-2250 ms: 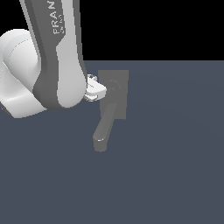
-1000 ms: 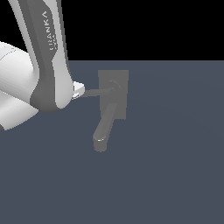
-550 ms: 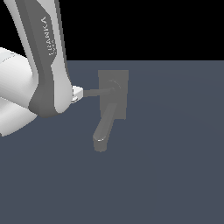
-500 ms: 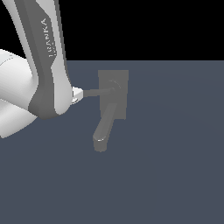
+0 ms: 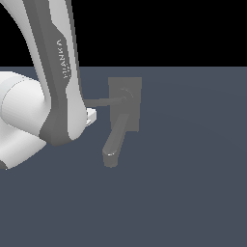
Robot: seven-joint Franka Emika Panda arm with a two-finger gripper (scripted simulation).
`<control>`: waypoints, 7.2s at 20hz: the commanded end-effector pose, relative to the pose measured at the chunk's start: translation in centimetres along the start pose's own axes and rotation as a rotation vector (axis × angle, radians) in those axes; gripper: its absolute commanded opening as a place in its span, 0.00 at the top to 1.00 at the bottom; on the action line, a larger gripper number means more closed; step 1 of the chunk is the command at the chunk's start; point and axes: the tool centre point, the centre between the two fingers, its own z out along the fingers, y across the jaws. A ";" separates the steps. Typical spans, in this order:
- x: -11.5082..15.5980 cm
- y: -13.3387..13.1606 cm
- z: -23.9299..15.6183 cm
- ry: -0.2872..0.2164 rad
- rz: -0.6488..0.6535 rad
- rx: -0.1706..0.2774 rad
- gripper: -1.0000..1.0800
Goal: Turn on the faucet by rotating a designated handle.
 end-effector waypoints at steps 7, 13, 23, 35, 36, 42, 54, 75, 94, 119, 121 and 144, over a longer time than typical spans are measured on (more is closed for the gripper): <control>1.8 -2.0 0.2 0.008 -0.060 0.004 1.00; 2.2 -1.4 0.3 0.015 -0.061 -0.033 1.00; 2.0 -5.2 1.6 0.015 -0.067 -0.011 1.00; 3.0 -4.2 1.1 0.028 -0.091 -0.055 1.00; 2.6 -4.1 1.1 0.028 -0.091 -0.055 1.00; 0.1 -3.6 1.1 0.029 -0.091 -0.055 1.00; -3.2 -3.6 1.2 0.037 -0.099 -0.049 1.00; -9.6 -6.1 1.4 0.045 -0.103 -0.051 1.00; -12.9 -10.7 1.2 0.066 -0.112 -0.056 1.00; -15.0 -18.4 1.9 0.048 -0.099 -0.070 1.00; -15.1 -19.3 2.1 0.044 -0.097 -0.067 1.00; -12.3 -24.8 2.1 0.047 -0.060 -0.021 1.00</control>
